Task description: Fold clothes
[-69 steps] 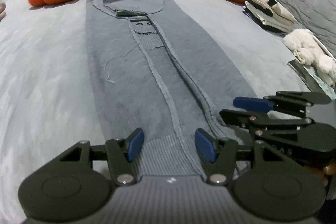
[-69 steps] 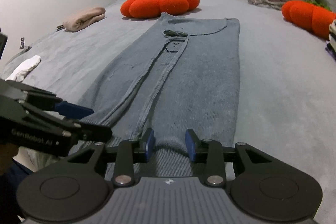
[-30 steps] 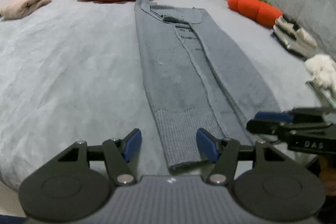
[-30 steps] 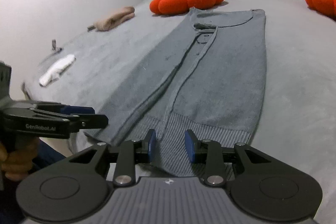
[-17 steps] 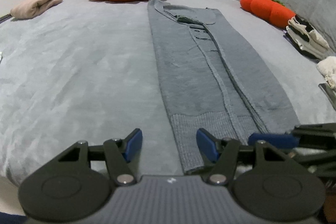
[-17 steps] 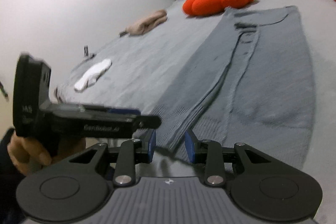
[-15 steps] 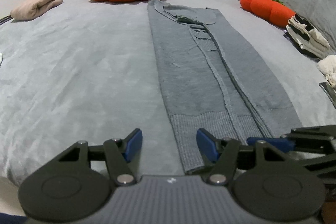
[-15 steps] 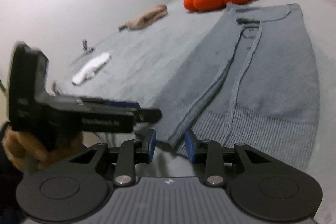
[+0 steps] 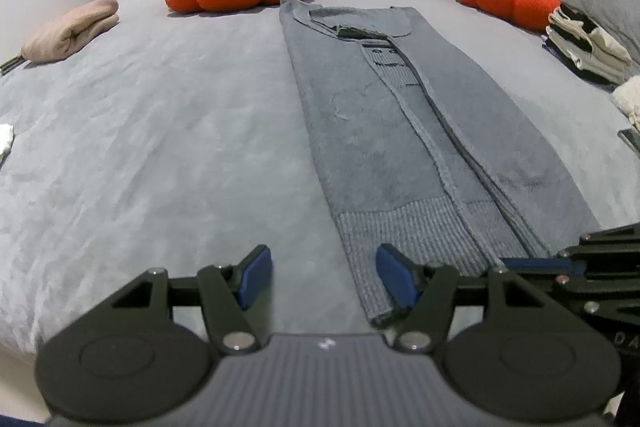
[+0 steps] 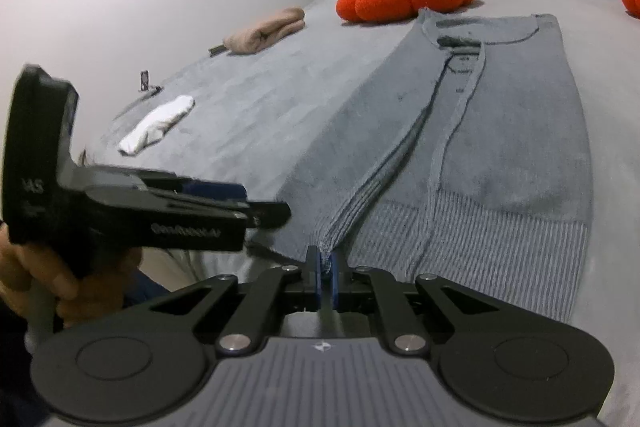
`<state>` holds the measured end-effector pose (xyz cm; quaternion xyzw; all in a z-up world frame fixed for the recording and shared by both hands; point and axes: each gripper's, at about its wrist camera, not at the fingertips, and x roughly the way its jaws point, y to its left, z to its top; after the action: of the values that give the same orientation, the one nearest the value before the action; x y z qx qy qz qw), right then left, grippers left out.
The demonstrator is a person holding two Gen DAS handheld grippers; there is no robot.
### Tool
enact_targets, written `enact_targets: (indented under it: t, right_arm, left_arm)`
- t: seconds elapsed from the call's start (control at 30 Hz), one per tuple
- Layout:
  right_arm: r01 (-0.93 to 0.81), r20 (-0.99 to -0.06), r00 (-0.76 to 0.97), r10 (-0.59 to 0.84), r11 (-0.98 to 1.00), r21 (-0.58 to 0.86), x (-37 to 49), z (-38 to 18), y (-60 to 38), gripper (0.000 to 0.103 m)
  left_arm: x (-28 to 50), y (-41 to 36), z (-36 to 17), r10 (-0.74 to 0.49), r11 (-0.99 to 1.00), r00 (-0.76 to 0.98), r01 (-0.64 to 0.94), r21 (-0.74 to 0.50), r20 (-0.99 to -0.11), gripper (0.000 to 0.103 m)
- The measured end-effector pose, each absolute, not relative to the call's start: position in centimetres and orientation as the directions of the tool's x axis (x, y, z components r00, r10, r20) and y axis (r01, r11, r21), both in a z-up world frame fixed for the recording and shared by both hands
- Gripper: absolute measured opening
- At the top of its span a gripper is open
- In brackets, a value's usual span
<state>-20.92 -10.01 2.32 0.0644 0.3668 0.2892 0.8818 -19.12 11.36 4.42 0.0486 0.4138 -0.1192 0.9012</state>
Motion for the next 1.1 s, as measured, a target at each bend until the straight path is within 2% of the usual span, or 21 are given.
enact_targets:
  t: [0.17,0.3,0.53,0.8,1.1]
  right_arm:
    - [-0.470,-0.582,0.574,0.576,0.814,0.343,-21.2,3.1,-10.4,0.007]
    - [-0.453,-0.626,0.556,0.546,0.831,0.322,-20.8,1.8,-10.1,0.007]
    - [-0.495,-0.629,0.571,0.527,0.833,0.248,-21.4,2.0,-9.5,0.007]
    - [-0.559,-0.620,0.600,0.506,0.819,0.129,-23.0,2.7,-8.3,0.018]
    - [-0.455,-0.579,0.663,0.475,0.870,0.192,-23.6,4.5,-12.4,0.029]
  left_arm:
    - [-19.3,11.3,4.4,-0.166,0.964,0.632,0.265,0.009,-0.757,0.062]
    - [-19.2,11.1,4.3,-0.158,0.963,0.633,0.268,0.024,-0.758,0.062]
    - [-19.2,11.1,4.3,-0.157,0.961,0.634,0.274,0.029,-0.757,0.063]
    - [-19.2,11.2,4.3,-0.160,0.959,0.637,0.281,0.034,-0.754,0.063]
    - [-19.6,11.0,4.9,-0.173,0.956,0.660,0.292,0.038,-0.731,0.061]
